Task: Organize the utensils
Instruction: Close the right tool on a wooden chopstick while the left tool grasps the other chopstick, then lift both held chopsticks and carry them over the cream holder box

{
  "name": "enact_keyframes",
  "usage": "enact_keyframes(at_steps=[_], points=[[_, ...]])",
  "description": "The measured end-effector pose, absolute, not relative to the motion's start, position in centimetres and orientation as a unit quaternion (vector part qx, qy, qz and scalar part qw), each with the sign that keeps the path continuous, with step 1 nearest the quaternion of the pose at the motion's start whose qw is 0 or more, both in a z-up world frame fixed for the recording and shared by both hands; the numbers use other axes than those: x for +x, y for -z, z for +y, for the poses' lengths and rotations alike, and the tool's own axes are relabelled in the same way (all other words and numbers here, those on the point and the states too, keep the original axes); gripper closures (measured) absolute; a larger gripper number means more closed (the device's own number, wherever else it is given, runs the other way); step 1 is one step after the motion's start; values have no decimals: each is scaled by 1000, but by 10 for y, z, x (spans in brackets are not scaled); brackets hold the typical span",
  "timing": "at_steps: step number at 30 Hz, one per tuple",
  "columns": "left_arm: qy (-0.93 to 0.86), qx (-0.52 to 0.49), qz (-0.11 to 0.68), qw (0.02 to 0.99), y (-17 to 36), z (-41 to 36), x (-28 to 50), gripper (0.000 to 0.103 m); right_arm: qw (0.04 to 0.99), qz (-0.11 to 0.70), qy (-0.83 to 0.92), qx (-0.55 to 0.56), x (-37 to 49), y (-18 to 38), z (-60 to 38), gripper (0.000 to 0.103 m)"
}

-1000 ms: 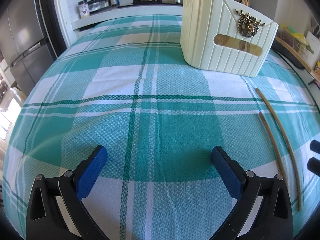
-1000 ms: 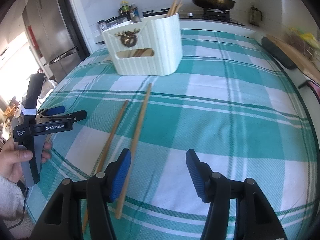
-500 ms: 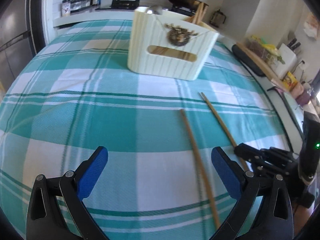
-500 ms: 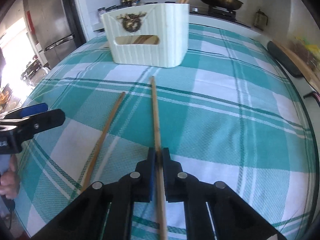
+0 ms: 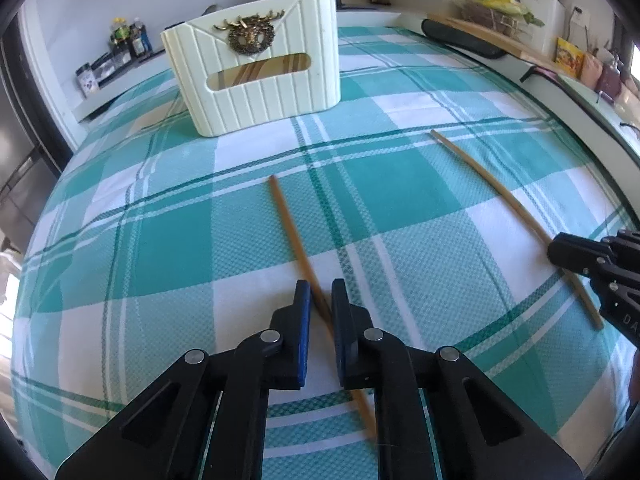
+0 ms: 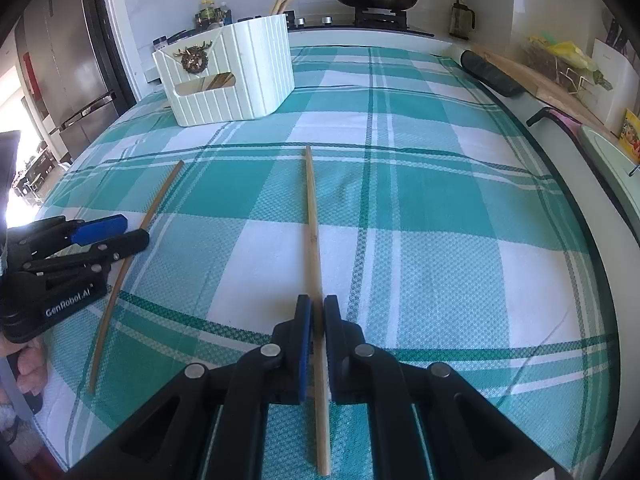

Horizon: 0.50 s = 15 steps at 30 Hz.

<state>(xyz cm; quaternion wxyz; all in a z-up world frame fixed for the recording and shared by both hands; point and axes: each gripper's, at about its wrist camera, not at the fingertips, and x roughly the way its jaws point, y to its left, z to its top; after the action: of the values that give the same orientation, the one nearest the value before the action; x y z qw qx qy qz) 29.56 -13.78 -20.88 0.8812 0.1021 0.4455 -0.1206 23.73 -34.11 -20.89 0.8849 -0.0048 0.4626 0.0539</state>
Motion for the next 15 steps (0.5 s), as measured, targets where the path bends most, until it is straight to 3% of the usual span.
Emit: enact_keyframes(at_steps=[10,12,14,15], points=[[106,44,470,875,209,-47,290,95,879,474,-54,-11,226,207,-352,96],[125,32,486,864,208,-37,293,83,874,483,-56,-21,225,206,-354,95],[156,26,501,851,206,-34,299,36,864,497,-62,-40,228,205,-354,89],[169,31,507,845,205,-35,303,28,861,503,-65,-48,230,204,-355,83]])
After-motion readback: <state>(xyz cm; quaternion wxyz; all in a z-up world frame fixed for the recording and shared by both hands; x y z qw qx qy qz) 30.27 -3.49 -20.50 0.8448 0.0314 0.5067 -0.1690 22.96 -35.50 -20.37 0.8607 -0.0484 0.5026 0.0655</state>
